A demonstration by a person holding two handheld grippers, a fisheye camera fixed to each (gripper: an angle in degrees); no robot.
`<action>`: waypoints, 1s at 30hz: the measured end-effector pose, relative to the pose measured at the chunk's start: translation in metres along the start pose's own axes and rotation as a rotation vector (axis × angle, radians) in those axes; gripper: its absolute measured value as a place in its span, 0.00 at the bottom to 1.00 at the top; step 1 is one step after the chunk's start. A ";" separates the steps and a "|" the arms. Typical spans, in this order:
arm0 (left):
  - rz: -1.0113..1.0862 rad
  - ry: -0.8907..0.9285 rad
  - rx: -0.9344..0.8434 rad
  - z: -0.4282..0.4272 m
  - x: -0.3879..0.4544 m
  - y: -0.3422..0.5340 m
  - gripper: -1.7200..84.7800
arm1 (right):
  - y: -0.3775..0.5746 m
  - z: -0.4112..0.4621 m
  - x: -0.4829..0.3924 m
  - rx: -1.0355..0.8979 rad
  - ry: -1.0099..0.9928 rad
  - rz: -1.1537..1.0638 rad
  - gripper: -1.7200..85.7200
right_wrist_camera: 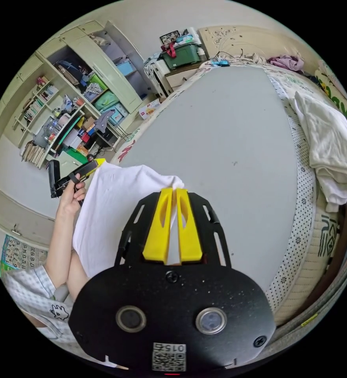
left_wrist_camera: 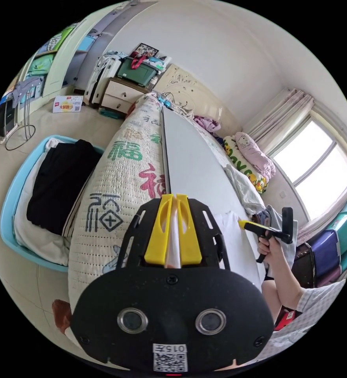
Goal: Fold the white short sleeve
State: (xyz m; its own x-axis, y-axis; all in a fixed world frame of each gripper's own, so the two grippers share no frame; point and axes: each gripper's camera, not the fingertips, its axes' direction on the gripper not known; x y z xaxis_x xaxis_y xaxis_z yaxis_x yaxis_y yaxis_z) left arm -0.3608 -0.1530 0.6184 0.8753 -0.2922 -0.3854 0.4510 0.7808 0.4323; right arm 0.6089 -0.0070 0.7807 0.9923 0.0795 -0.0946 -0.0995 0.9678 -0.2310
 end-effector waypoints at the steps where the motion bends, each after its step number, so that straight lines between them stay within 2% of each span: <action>1: -0.006 -0.001 0.026 -0.006 -0.003 0.000 0.02 | -0.002 -0.002 0.000 0.002 0.017 -0.008 0.04; 4: 0.012 -0.101 0.049 -0.013 -0.005 -0.003 0.02 | -0.005 -0.012 0.001 0.016 0.058 -0.026 0.04; 9: 0.007 -0.097 -0.013 0.004 -0.016 -0.011 0.07 | -0.010 -0.030 0.016 0.043 -0.017 0.027 0.08; 11: -0.034 -0.032 0.006 -0.011 -0.030 -0.016 0.14 | -0.009 -0.051 0.028 0.104 -0.081 0.076 0.11; 13: -0.065 0.026 0.007 -0.023 -0.048 -0.017 0.16 | -0.009 -0.065 0.036 0.133 -0.106 0.100 0.12; 16: -0.093 0.088 -0.044 -0.028 -0.077 -0.016 0.17 | -0.015 -0.069 0.044 0.089 -0.162 0.117 0.14; 20: -0.060 0.179 -0.184 -0.005 -0.093 -0.020 0.20 | -0.022 -0.057 0.040 0.001 -0.162 0.120 0.13; 22: -0.052 0.176 -0.181 -0.004 -0.096 -0.020 0.20 | -0.022 -0.057 0.033 0.002 -0.138 0.107 0.10; 26: -0.125 0.358 -0.190 0.017 -0.123 -0.020 0.18 | -0.027 -0.055 0.017 -0.014 -0.144 0.084 0.08; 30: -0.091 0.347 -0.215 0.020 -0.123 -0.024 0.17 | -0.032 -0.047 -0.004 -0.059 -0.226 0.040 0.07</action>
State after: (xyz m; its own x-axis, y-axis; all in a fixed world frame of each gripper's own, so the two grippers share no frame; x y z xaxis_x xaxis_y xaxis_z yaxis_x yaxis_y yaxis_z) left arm -0.4757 -0.1469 0.6718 0.7064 -0.1904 -0.6817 0.4446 0.8687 0.2181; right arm 0.6044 -0.0496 0.7427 0.9781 0.1751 0.1126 -0.1366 0.9478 -0.2880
